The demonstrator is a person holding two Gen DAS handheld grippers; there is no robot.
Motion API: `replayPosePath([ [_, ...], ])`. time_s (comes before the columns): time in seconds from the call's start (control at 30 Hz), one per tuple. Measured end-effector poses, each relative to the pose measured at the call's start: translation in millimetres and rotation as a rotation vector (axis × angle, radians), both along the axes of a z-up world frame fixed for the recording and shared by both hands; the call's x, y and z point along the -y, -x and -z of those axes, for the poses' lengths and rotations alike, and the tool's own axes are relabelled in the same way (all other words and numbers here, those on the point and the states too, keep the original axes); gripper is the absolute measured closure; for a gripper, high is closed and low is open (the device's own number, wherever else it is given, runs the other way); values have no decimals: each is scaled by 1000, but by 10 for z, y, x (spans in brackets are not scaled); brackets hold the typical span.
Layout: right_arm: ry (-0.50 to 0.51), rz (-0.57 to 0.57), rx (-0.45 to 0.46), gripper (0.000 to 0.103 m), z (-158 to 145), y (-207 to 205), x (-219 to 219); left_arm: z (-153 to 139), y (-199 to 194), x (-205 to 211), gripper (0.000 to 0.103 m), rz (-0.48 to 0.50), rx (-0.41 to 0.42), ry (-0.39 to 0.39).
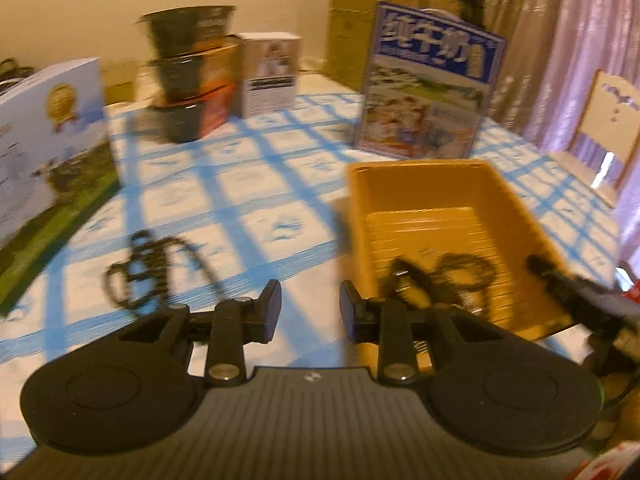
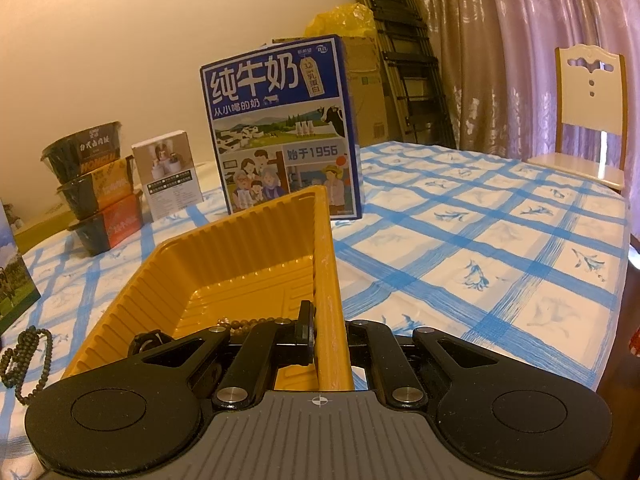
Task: Organize jewelry
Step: 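Grasp the last dark green bead strand on the cloth with the left tool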
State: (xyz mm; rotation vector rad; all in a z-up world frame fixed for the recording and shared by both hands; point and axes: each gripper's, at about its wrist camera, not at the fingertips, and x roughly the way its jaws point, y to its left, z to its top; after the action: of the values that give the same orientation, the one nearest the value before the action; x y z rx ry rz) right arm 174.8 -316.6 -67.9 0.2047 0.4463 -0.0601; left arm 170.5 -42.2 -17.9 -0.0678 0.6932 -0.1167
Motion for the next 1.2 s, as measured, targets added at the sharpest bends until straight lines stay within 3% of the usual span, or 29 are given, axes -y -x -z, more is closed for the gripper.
replayPosePath([
  [0.2, 11, 11, 1, 96, -8, -12, 0, 160, 65, -326, 73, -81, -36, -61],
  [0.57, 33, 21, -2, 96, 20, -52, -6, 324, -7, -589, 73, -126, -56, -137],
  [1.2, 41, 20, -6, 96, 41, -52, -6, 561, -553, -767, 73, -126, -80, -157],
])
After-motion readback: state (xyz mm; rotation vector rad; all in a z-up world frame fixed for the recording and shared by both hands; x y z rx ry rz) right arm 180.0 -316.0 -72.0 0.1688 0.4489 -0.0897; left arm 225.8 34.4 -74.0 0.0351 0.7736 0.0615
